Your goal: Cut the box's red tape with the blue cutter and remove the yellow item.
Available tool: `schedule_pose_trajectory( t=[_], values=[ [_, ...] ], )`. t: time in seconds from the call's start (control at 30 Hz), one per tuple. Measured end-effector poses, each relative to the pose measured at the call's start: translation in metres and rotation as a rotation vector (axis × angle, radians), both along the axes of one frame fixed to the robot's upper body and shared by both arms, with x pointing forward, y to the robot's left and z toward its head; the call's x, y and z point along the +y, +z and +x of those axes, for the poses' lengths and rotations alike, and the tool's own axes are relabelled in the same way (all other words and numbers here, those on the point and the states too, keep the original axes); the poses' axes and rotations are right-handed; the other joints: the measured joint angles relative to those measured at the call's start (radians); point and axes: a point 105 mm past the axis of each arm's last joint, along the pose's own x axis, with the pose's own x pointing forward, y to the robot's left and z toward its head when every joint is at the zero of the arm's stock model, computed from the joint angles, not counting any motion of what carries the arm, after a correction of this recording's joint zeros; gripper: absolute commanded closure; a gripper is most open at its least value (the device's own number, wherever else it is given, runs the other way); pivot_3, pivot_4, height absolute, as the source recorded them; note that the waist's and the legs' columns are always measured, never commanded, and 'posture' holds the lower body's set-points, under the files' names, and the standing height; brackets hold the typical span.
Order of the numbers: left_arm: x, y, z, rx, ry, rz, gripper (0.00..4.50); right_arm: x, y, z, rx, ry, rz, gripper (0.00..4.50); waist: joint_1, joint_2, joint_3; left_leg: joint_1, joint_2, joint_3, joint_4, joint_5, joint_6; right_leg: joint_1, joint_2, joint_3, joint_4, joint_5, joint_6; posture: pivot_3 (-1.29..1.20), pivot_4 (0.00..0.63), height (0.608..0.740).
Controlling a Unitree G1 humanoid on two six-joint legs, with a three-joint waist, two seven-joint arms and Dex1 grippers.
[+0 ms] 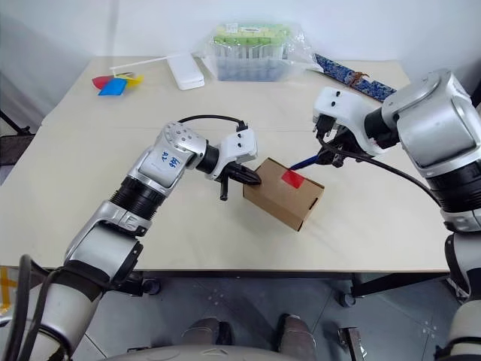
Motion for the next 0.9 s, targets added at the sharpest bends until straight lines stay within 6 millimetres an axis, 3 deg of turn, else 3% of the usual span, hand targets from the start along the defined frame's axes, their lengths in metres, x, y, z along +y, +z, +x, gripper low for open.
schedule_pose_trajectory(
  t=[0.67, 0.9],
  values=[
    [-0.008, -0.001, 0.003, -0.023, -0.004, -0.001, 4.5, -0.014, -0.006, -0.012, 0.029, -0.002, -0.112, 4.34, -0.001, 0.0, -0.001, 0.0, 0.0, 0.0, 0.0, 0.0, 0.0, 0.0, 0.0, 0.0, 0.0, 0.0, 0.0, 0.0, 0.15, 0.74],
    [-0.012, -0.001, 0.004, -0.042, -0.002, 0.002, 4.5, -0.015, -0.005, -0.015, 0.094, -0.086, -0.078, 4.34, 0.0, 0.0, -0.001, 0.0, 0.0, -0.001, 0.0, 0.0, 0.001, 0.0, -0.001, 0.0, 0.0, 0.0, 0.0, 0.0, 0.15, 0.74]
  ],
)
